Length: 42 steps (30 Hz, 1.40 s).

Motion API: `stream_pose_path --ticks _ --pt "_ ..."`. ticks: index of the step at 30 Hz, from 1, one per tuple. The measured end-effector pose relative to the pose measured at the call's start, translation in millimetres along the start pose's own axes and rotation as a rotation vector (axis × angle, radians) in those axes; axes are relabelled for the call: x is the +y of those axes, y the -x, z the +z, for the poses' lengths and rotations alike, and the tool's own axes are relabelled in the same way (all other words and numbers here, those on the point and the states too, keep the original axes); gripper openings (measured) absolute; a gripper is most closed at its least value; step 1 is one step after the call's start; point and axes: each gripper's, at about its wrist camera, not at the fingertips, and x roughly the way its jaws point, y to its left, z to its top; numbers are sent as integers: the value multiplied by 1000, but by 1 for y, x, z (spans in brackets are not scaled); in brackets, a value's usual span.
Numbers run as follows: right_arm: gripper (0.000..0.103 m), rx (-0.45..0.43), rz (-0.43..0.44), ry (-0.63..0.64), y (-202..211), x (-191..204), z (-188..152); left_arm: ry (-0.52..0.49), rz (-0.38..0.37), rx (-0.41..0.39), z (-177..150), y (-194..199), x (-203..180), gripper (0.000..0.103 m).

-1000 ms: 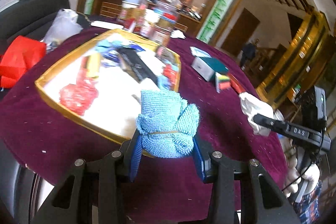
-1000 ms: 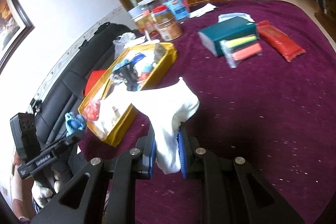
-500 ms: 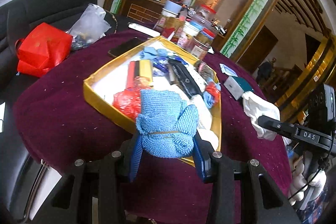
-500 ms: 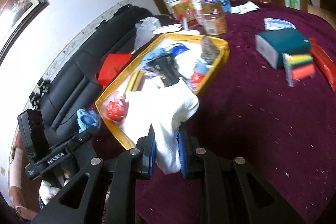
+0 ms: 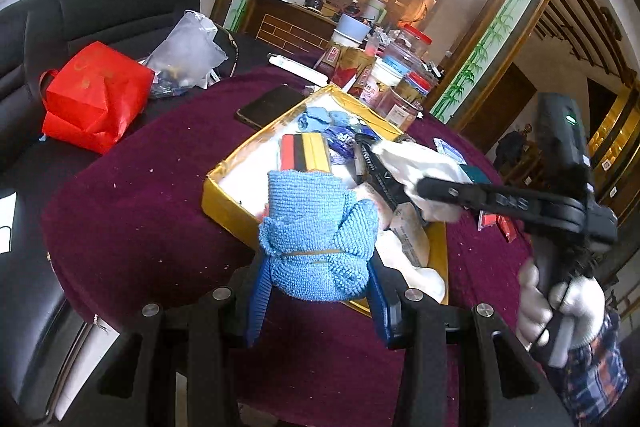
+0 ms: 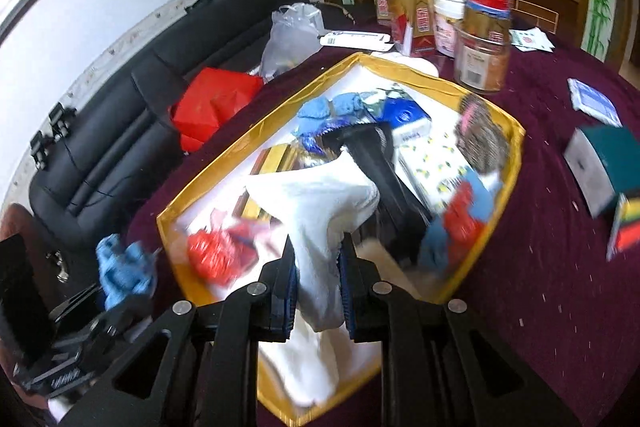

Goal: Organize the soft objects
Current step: 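Lower white cloth into tray and open right tool while left tool holds blue glove above, then lower the blue knit glove into the tray and open the left tool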

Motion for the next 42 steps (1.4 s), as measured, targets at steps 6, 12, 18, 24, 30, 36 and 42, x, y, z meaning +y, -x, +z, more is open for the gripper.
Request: stream_pose_path --ticks 6,12,18,24,30,36,42 --pt "18 60 -44 43 -43 8 20 4 -7 10 3 -6 5 45" --pt "18 99 -68 45 -71 8 28 -7 -12 18 5 -9 4 45" --pt "21 120 -98 7 -89 -3 37 -2 -8 27 5 -11 7 45" --pt "51 83 -51 -61 -73 -15 35 -5 8 26 7 -9 8 45" --pt "75 -76 0 -90 -7 -21 24 -26 28 23 10 -11 2 45" --pt "75 -175 -33 -102 37 -38 -2 -91 71 13 27 -21 -10 45" --pt "75 -254 -149 -126 57 -71 -36 -164 138 30 55 -48 -20 45"
